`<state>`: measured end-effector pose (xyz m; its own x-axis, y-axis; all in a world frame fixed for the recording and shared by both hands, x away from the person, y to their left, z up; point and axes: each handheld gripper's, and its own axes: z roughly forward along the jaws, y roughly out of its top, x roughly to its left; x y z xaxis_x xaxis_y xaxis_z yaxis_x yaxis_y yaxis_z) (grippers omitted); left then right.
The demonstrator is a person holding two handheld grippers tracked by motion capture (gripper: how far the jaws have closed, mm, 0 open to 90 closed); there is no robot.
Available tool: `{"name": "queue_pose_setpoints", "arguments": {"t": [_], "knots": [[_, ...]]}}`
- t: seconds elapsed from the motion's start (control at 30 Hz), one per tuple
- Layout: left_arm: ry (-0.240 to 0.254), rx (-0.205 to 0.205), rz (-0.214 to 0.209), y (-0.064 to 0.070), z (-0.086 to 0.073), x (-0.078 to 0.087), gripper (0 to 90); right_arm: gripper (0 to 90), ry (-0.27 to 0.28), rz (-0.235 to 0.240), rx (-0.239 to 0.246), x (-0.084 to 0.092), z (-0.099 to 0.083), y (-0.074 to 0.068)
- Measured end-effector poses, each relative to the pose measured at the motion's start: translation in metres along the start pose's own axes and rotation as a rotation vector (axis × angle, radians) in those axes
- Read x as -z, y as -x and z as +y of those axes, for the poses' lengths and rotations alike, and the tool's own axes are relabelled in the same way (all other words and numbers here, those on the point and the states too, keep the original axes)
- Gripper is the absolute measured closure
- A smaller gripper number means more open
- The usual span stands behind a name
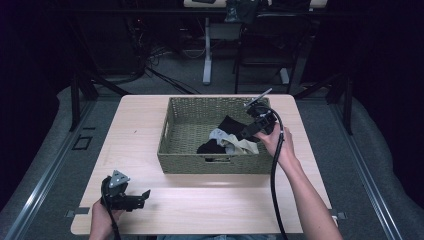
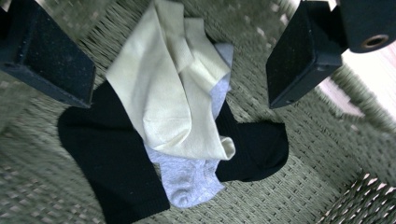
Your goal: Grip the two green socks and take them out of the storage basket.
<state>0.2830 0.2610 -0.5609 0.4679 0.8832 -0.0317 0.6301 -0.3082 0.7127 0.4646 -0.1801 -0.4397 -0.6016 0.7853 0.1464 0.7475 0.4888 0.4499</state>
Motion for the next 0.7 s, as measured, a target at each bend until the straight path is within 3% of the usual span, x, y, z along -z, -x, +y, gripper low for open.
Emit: {"name": "queue_pose_setpoints", "arguments": {"t": [0.07,0.37,0.4,0.47,0.57,0.7], "knots": [[-0.001,-0.005,0.000,-0.001,0.000,0.000,0.1,7.7,0.000,0.014,-0.018,-0.011,0.002,0.002],[0.001,-0.003,-0.002,-0.001,0.000,0.001,0.1,10.5,-0.064,0.011,-0.006,-0.034,0.007,0.003],[0.008,0.001,-0.005,-0.001,0.000,0.000,0.1,11.4,-0.052,0.009,-0.017,-0.038,0.007,0.002],[0.007,0.007,-0.006,-0.001,-0.001,0.001,0.1,12.8,-0.092,-0.001,0.003,-0.042,0.008,0.004],[0.006,0.004,-0.007,-0.001,-0.001,0.001,0.1,13.3,-0.095,0.012,-0.008,-0.048,0.008,0.004],[0.003,0.007,-0.009,-0.001,-0.001,0.001,0.1,14.5,-0.134,-0.016,0.009,-0.057,0.011,0.003]]}}
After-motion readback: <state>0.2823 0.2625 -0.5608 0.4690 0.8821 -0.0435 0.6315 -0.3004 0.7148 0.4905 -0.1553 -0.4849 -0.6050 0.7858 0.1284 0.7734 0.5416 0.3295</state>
